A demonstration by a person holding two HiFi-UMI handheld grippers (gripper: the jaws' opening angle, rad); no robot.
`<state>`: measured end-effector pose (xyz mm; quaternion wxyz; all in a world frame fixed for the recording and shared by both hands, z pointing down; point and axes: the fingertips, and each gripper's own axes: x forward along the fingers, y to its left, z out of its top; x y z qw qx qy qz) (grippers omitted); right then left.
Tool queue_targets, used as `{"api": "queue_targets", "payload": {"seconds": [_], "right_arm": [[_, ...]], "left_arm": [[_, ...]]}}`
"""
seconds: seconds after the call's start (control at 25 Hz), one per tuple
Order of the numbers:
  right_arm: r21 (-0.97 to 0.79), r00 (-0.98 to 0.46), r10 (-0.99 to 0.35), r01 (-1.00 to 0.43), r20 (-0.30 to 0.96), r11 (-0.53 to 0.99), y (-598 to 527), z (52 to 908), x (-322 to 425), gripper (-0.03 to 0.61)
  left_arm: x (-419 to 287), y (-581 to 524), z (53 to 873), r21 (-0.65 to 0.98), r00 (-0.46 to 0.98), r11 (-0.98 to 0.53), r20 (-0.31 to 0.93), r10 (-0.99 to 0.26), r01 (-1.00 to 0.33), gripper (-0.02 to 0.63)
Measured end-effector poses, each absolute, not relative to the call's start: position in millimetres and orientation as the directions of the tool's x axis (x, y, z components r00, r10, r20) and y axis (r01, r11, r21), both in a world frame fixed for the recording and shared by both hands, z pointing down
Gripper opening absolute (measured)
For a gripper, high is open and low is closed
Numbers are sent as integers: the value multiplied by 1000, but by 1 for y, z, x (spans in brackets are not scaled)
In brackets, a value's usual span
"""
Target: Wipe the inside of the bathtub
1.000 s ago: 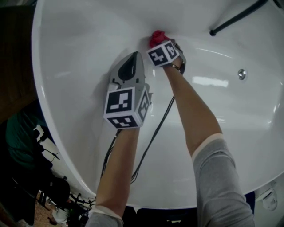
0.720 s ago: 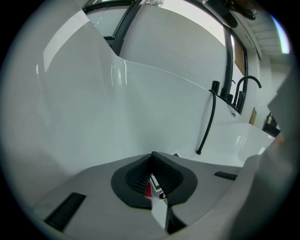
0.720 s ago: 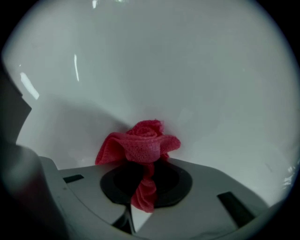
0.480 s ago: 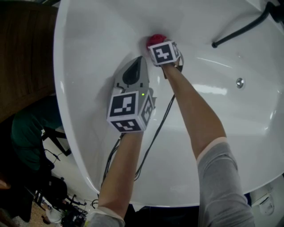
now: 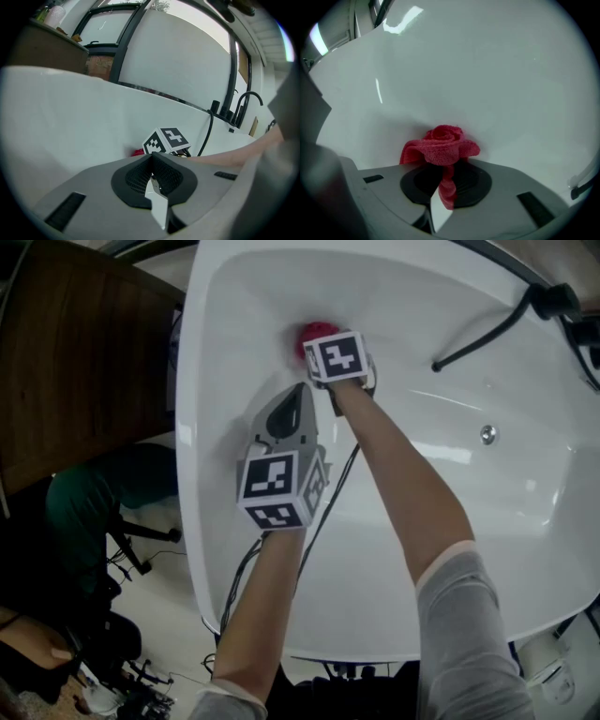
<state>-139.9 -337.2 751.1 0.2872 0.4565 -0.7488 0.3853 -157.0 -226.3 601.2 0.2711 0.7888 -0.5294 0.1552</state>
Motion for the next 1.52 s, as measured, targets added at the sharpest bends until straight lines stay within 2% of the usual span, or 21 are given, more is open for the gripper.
{"api": "queue_targets", "payload": {"seconds": [0.24, 0.92, 1.16, 1.52], "right_arm": [[-264, -372, -501, -924, 781, 275, -357, 691, -135, 46], [-386, -473, -631, -878, 615, 282, -398, 524, -166, 48], [-352, -458, -714, -884, 529, 306, -374, 460, -135, 52], [-349, -461, -762, -879, 454, 323, -255, 342, -28, 58]], "left_arm": [[-173, -227, 560, 263, 373, -271, 520, -768, -926, 5], [-203, -207, 463, 251, 320, -223, 470, -823, -942, 5], [-204, -174, 430, 236, 317, -227, 477, -820, -945, 5], [-165, -96, 331, 200, 340, -277, 462, -819, -940, 5]]}}
